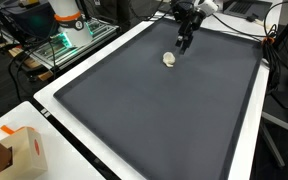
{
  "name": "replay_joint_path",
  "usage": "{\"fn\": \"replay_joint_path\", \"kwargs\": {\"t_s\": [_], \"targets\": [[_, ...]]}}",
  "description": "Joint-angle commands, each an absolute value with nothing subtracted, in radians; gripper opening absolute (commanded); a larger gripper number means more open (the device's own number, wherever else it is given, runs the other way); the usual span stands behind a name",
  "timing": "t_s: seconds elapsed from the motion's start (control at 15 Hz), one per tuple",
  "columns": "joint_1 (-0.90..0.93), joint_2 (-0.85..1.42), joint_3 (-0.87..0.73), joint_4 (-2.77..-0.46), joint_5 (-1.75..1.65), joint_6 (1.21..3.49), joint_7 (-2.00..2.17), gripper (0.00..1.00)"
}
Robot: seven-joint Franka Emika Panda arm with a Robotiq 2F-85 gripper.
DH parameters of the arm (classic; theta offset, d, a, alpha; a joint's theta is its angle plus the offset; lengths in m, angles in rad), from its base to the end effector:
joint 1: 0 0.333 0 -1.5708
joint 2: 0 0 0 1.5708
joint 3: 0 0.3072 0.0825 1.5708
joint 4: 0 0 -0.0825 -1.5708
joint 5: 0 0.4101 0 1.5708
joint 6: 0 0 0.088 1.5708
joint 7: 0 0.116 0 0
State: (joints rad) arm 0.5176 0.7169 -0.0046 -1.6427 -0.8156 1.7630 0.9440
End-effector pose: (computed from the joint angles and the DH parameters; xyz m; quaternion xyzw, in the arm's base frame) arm 0.5930 0.2532 0.1539 0.8965 -0.0049 0.0325 0.4418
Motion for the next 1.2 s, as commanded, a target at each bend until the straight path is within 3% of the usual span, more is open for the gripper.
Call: {"fn": "replay_joint_path", "kwargs": {"t_s": [0.0, 1.13], "targets": [[0.51, 0.712, 0.036, -1.673, -0.846, 1.717, 0.968, 1.0], [0.464, 0.627, 0.104, -1.804, -0.876, 1.762, 0.792, 1.0]]}}
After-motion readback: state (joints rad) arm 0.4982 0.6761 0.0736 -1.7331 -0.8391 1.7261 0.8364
